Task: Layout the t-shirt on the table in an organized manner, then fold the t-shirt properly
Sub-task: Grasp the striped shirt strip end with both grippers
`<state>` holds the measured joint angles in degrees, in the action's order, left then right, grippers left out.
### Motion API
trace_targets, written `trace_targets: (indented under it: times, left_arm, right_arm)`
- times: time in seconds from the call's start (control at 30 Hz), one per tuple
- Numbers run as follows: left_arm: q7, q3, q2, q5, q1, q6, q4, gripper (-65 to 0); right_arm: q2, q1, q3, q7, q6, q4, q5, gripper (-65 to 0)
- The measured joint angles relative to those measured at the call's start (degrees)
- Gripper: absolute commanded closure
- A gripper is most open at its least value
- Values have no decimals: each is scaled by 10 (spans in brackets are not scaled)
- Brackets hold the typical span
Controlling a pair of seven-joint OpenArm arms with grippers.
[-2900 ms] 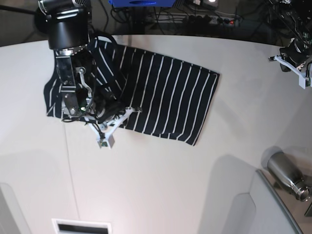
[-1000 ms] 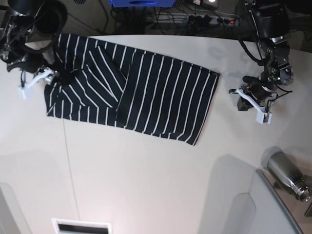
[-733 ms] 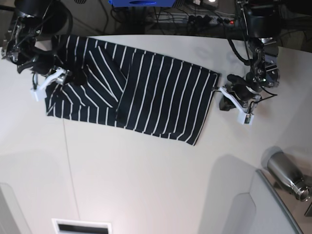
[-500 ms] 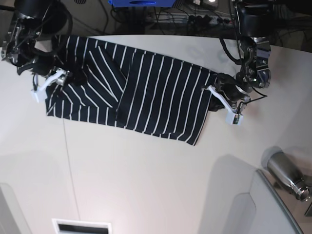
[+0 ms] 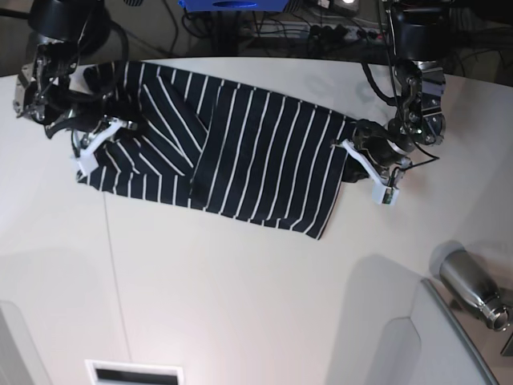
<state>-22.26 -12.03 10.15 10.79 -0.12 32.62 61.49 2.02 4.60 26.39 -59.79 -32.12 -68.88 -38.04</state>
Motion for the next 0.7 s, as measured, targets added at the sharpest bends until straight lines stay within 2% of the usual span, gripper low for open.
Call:
trace_targets:
  times: [0.07,0.17,0.27,0.3,0.37,0.43,0.57,0.7]
  left_arm:
    - [5,0,-11,1,4,-1,2,0]
    - [9,1,-35,7,10,-2,2,0]
    - [9,1,-54,7,14,1,5,0]
    - [9,3,-56,7,15,3,5,0]
    - [13,26,-54,9,15,2,6,0]
    - [13,55,-53,10,14,2,7,0]
    - [13,89,-58,11,11,2,7,0]
    - [6,92,-73,7,9,2,6,0]
  right_arm:
    - [0,-6,0,0,2,-2,4,-9]
    - [0,-11,-3,-18,71,-29,4,-5]
    - [-1,-3,-14,-25,120,-97,9,-5]
    - [0,-2,-27,-27,131,-121,10,-5]
    - [-1,1,-54,-32,170,-167,9,-5]
    - [-3,4,-87,-33,223,-214,2,-5]
    - [1,7,-165,-30,296,-254,2,-5]
    - [2,7,-241,-30,338,-269,4,-3]
